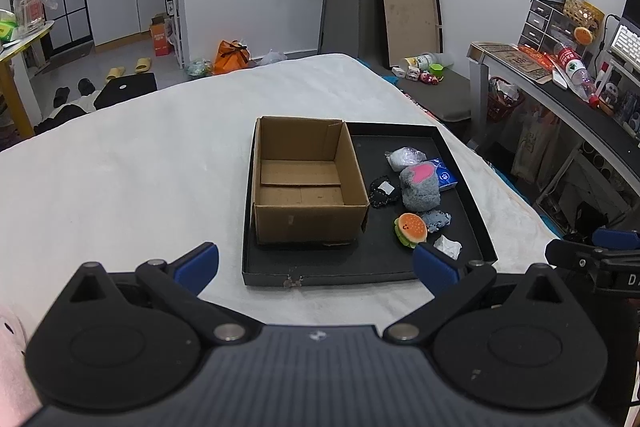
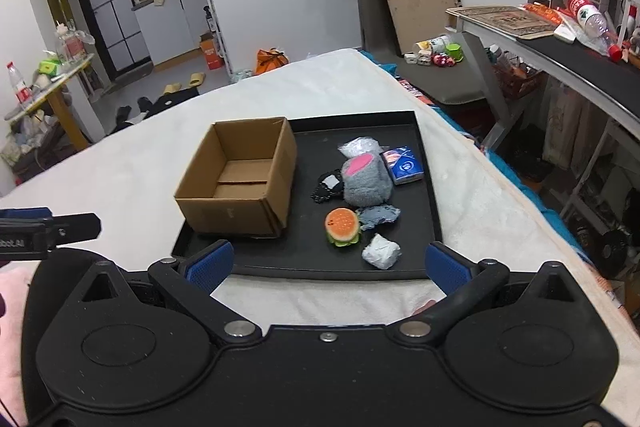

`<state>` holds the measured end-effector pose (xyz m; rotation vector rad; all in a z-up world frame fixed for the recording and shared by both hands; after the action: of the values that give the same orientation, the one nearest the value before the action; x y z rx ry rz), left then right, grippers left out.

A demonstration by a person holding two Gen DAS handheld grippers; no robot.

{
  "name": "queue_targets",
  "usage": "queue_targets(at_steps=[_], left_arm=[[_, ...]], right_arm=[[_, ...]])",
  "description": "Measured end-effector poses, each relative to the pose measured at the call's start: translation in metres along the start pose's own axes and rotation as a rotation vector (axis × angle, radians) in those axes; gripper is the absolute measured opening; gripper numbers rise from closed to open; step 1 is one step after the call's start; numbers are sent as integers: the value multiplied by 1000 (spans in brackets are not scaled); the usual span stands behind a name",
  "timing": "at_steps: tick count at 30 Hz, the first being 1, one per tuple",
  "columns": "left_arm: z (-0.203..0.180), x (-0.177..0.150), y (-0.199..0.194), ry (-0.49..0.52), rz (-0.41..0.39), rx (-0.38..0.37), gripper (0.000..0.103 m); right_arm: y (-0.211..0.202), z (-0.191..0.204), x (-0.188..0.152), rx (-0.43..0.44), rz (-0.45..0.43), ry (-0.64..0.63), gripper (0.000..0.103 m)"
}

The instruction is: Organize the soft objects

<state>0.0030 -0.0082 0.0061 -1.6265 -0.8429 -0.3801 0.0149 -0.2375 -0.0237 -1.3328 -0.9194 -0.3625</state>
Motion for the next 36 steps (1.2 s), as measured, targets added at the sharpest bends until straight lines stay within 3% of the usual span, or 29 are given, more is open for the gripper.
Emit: queue_targets(at_steps=[36], left_arm=[[0, 0, 3, 6, 0, 14, 103]], right_arm=[[4, -3, 2, -24, 6, -2, 103]])
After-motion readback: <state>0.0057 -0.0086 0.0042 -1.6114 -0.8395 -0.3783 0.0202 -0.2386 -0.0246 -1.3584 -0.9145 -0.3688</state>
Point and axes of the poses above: each gripper's, at about its wrist camera, not at the fingertips, and y roughly the way its jaws point, z to its left, x to its top, the point moved 2 cm from there along y, roughly the way its jaws point, and after that the axes turned 14 degrees about -y, right-handed, at the moved point
